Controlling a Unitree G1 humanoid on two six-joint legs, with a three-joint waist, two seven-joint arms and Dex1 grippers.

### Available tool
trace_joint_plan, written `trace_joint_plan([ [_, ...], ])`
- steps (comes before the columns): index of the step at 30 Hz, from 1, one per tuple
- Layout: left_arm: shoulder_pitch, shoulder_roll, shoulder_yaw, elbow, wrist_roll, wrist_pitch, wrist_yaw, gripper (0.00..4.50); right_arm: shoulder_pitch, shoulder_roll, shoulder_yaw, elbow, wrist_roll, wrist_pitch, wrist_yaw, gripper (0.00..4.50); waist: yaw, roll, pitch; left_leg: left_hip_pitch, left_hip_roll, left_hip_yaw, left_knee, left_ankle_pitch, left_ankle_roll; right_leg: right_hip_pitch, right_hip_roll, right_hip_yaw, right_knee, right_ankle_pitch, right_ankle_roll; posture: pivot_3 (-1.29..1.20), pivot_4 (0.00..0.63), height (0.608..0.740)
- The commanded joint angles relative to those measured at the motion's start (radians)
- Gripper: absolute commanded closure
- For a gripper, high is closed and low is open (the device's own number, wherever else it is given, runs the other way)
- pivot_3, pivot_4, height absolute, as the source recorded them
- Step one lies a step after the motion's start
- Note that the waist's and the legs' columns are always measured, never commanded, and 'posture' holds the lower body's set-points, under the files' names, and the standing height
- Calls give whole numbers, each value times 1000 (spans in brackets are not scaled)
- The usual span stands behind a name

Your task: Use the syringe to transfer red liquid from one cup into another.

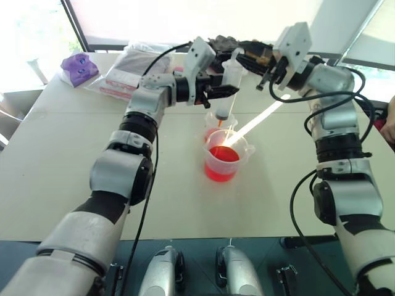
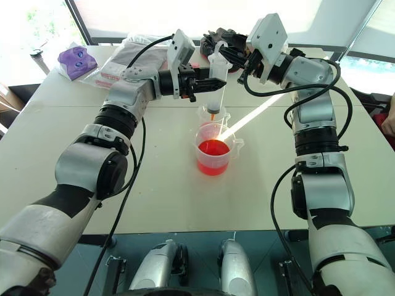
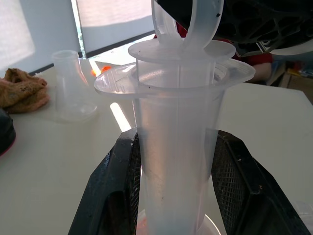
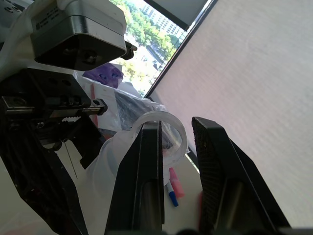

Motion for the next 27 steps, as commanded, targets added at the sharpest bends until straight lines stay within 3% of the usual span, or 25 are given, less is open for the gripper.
trace_joint_plan([
  [1,-49,-3,48,-113,-67,-24,1,2933,15,10,30,19,-16,9,16,2799,1,0,0,0,0,0,0,0,0,0,0,0,0,0,0,0,150,740],
  [7,-38,-3,47,-121,-65,-24,1,2933,-7,-21,11,47,-43,-36,-46,121,-1,0,0,0,0,0,0,0,0,0,0,0,0,0,0,0,150,740],
  [16,-50,13,55,-149,-83,-8,18,2933,-18,-111,-42,47,-28,-64,-86,54,2,0,0,0,0,0,0,0,0,0,0,0,0,0,0,0,150,740],
  [23,-69,67,66,-168,-101,28,34,2933,73,-223,-92,-86,16,25,-52,54,0,0,0,0,0,0,0,0,0,0,0,0,-1,0,0,0,150,740],
  [27,-73,124,63,-241,-113,177,56,2933,92,-255,-121,-108,28,57,-74,54,-5,0,0,1,1,0,0,0,-1,0,0,0,0,0,0,0,150,740],
])
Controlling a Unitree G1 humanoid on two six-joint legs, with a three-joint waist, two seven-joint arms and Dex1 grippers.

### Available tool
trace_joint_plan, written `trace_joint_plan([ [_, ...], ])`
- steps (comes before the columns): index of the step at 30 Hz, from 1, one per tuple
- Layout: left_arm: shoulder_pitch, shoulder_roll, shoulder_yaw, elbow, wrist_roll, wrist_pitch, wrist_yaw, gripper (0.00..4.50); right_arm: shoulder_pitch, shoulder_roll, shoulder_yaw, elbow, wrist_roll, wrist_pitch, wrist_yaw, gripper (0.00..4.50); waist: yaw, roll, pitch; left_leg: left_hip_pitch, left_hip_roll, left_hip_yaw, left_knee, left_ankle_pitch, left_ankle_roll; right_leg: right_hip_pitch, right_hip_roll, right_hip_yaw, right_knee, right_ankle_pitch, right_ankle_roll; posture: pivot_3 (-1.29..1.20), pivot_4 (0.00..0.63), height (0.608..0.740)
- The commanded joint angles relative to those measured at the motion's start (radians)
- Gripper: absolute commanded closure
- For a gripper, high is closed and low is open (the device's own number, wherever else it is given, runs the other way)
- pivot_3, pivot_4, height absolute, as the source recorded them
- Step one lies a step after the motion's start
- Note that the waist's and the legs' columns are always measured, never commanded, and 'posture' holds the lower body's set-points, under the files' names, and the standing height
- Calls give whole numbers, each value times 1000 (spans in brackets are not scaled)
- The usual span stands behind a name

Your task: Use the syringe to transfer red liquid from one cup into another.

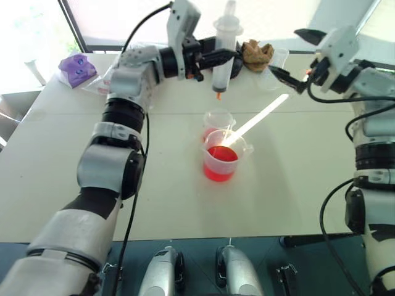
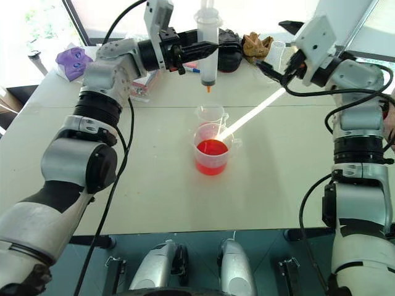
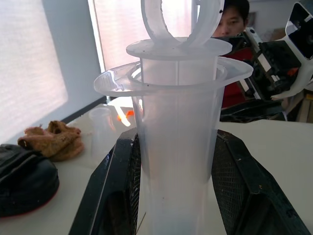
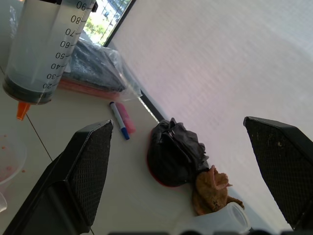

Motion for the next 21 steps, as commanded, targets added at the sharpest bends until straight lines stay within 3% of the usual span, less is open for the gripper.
trace_joint_plan([
  [1,-36,58,1,-113,-10,131,37,2933,-5,-30,-43,-58,29,21,-15,54,0,0,0,0,0,0,0,0,0,0,0,0,0,0,0,0,150,740],
  [5,-38,146,-37,-205,10,374,74,2933,15,-50,-57,-138,75,97,12,54,1,0,0,0,0,0,0,0,0,0,0,0,0,0,0,0,150,740],
  [9,-110,293,-172,-156,43,850,18,2933,92,-94,-64,-424,280,389,145,54,3,0,0,0,0,-1,0,0,0,0,1,0,0,0,0,0,150,740],
  [11,-120,335,-225,-126,50,997,16,2933,151,-143,-77,-570,416,571,201,54,5,0,0,-1,0,-1,-1,0,0,0,1,0,1,-1,1,0,150,740],
  [13,-119,356,-256,-119,42,1088,18,2933,201,-190,-89,-672,514,700,239,54,11,0,0,-1,0,-3,-1,0,0,1,1,0,1,-1,2,0,150,740],
  [17,16,414,-412,-303,-59,1324,-26,2933,256,-250,-115,-815,682,875,274,54,10,0,0,0,-1,-4,0,-1,1,2,-1,1,0,-1,1,0,150,740],
  [21,135,415,-490,-426,-165,1370,-3,2933,303,-245,-92,-872,703,905,264,54,8,0,1,0,0,-5,0,-1,0,0,-4,2,0,-1,0,0,150,740],
])
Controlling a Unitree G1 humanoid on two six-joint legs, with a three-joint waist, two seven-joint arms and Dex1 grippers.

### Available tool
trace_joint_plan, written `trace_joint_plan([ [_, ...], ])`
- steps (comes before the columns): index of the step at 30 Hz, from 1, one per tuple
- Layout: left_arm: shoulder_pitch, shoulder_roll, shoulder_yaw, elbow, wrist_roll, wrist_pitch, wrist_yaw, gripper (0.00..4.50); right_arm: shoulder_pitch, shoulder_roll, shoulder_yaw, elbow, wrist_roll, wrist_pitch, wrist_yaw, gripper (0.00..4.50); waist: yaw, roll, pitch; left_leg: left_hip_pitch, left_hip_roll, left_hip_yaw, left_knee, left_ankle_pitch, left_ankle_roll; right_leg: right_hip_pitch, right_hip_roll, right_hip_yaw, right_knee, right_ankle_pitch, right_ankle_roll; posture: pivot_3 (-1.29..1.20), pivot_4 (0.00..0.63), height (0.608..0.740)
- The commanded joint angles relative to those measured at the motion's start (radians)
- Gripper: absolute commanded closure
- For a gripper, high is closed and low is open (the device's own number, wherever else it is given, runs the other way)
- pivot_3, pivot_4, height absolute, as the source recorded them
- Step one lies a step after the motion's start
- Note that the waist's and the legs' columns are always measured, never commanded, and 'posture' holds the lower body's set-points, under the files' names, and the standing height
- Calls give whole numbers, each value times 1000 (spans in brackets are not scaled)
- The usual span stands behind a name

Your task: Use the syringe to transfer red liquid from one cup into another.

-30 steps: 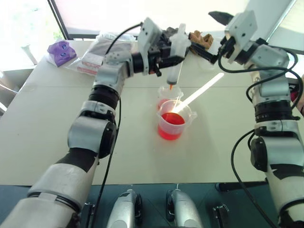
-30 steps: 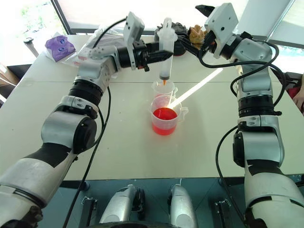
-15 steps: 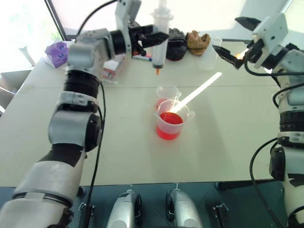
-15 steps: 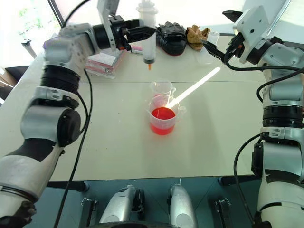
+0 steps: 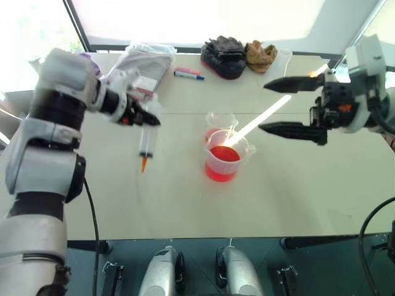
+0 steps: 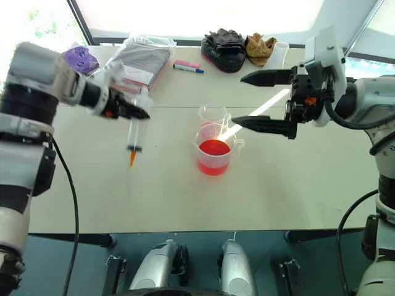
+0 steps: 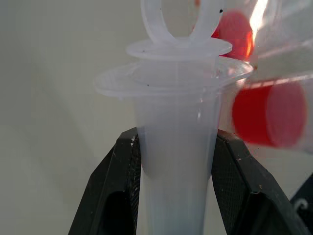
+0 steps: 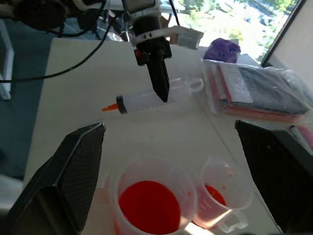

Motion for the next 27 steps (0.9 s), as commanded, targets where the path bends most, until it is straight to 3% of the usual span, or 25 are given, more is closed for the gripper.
trace_joint_plan([
  [1,53,8,-59,-133,-118,28,12,2933,36,2,-5,-63,15,6,-11,54,1,0,0,0,0,0,0,0,0,-1,-1,0,0,0,0,0,150,740],
  [7,138,-22,-57,-187,-172,28,129,2933,55,45,6,-82,3,0,-70,54,0,0,0,0,0,0,0,1,-2,-1,-2,0,1,-1,-2,0,150,740],
  [10,132,-41,-18,-176,-159,26,174,1649,60,53,8,-86,0,-1,-86,0,2,0,0,0,0,0,0,1,-2,-1,-2,0,1,-1,-4,0,150,740],
  [16,107,-67,100,-169,-165,-53,223,289,73,55,9,-83,-14,-8,-103,0,3,0,0,0,-1,0,0,1,-2,-2,-3,0,0,-1,-4,0,150,740],
  [22,67,-86,391,-169,-140,-421,365,289,95,74,-4,-38,-41,-27,-136,0,0,0,0,-1,-1,0,0,1,-2,-3,-4,0,0,0,-4,0,150,740],
  [25,110,-87,497,-277,-131,-615,427,289,105,85,-11,-10,-55,-41,-152,0,-2,1,0,-1,-1,1,-2,1,-3,-3,-4,0,0,1,-2,0,150,740],
  [27,197,-65,511,-391,-31,-837,516,289,114,92,-13,6,-63,-49,-161,0,-2,1,-1,0,-1,1,-3,1,-4,-4,-4,0,0,2,-2,0,150,740],
])
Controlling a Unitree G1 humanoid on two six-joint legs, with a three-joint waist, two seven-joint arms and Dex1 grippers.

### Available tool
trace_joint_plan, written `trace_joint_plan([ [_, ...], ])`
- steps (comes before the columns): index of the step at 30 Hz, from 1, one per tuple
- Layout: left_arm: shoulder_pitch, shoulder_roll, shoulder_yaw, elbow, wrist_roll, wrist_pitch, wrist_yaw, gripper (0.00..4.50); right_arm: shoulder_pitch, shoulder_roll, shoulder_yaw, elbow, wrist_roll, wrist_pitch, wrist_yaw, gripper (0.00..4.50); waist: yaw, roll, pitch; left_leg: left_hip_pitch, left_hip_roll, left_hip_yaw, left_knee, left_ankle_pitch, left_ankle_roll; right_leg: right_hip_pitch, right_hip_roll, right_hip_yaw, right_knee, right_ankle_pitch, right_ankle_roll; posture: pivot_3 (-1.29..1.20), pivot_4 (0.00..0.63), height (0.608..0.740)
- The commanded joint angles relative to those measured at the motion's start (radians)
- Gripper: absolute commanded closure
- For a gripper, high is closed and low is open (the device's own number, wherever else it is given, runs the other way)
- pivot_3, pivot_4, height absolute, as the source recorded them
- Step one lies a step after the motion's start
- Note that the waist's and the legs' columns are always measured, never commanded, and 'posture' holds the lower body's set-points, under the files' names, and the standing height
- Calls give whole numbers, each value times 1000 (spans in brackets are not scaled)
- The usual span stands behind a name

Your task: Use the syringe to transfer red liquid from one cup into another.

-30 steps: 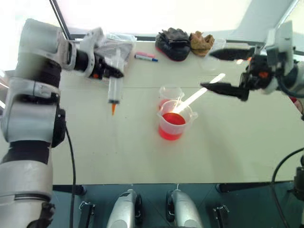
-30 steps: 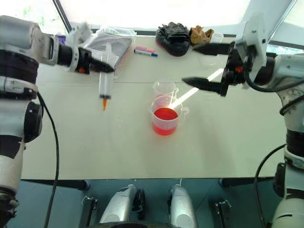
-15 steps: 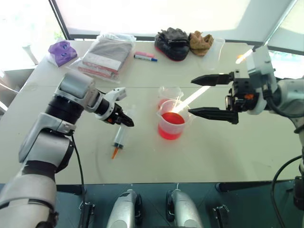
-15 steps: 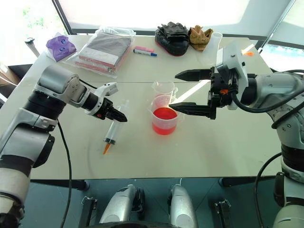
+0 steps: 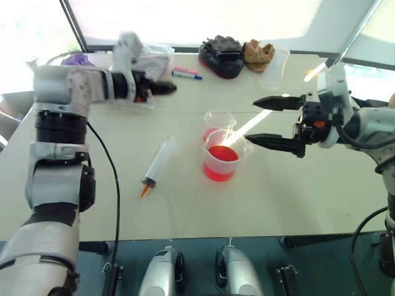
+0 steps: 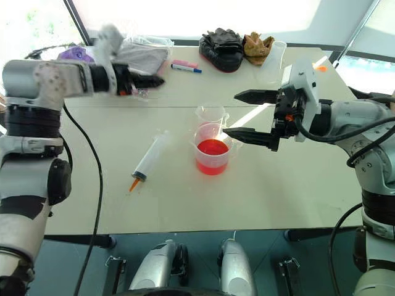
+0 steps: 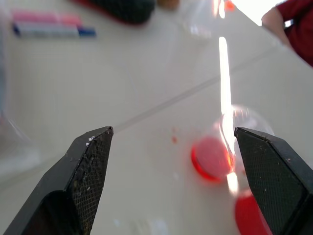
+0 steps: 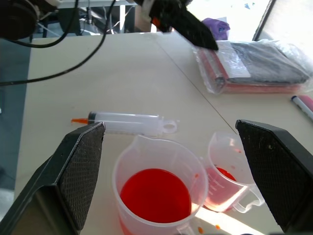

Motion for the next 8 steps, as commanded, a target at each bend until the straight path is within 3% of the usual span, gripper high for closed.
trace_joint_plan([
  [1,86,35,94,-166,36,-182,76,289,10,10,-39,19,-14,-28,-19,0,0,0,0,0,0,0,-1,0,-1,0,0,0,0,0,0,0,150,740],
  [4,156,82,127,-275,-68,-74,-12,289,24,15,-53,49,-25,-37,-25,0,0,0,0,1,0,1,-2,1,-2,-1,0,0,1,1,-1,0,150,740],
  [8,342,218,198,-499,-167,23,-94,289,53,27,-91,127,-50,-63,-58,0,-1,0,0,0,0,1,-2,2,-2,0,1,-1,0,1,-1,0,150,740],
])
